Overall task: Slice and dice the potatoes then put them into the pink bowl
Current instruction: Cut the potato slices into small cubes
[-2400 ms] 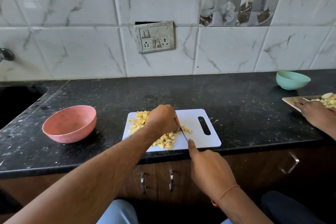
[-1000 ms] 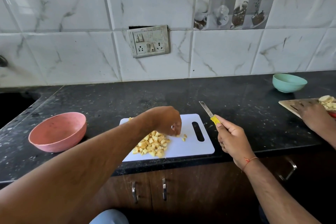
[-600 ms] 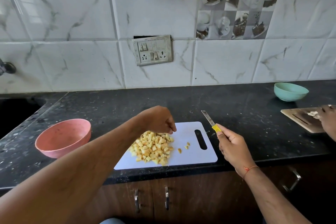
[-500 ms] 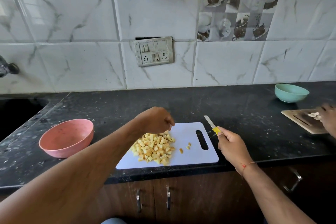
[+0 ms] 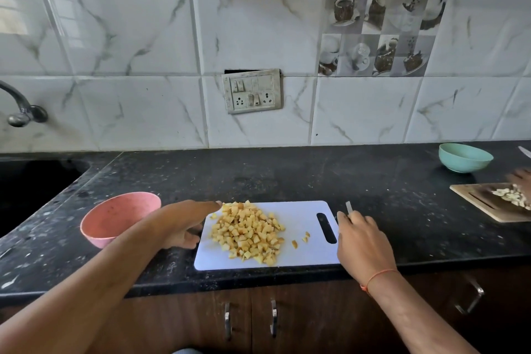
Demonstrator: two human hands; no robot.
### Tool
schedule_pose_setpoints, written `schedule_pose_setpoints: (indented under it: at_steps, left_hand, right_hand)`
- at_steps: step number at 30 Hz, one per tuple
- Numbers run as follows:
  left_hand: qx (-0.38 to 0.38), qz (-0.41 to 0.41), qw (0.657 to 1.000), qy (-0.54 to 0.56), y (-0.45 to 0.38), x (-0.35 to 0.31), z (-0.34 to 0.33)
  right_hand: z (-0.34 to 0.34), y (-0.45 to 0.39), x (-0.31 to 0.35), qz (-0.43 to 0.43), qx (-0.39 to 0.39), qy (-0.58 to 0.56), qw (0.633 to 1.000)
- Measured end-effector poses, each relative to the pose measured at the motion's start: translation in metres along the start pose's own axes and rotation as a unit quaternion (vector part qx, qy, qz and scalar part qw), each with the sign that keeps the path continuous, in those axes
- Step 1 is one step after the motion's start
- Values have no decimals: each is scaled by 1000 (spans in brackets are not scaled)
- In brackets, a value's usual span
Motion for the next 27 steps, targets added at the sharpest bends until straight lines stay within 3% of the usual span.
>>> schedule_pose_setpoints:
  at_steps: [6, 10, 15, 19, 27]
  left_hand:
    - [-20, 10, 1000, 21, 3, 8, 5]
    - [-6, 22, 995, 95, 13, 2, 4]
    - [-7, 72, 979, 192, 6, 7, 7]
    - [-37, 105, 973, 203, -5, 20, 10]
    - [-12, 90, 960, 265, -17, 29, 14]
  right_hand:
    - [1, -7, 8, -15, 35, -38, 999]
    - [1, -9, 5, -36, 40, -80, 995]
    - [1, -14, 0, -51, 41, -110, 992]
    - [5, -12, -2, -56, 51, -115, 990]
    - [6, -14, -6, -54, 79, -134, 986]
Point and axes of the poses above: each hand's wrist, its own y-axis away from the middle knuckle, its own z-axis out of the back of the hand, x = y × z, the point moved 5 cm from there along -y, towards the middle knuckle, and after that the axes turned 2 degrees about -z, right-handed, at the moved point
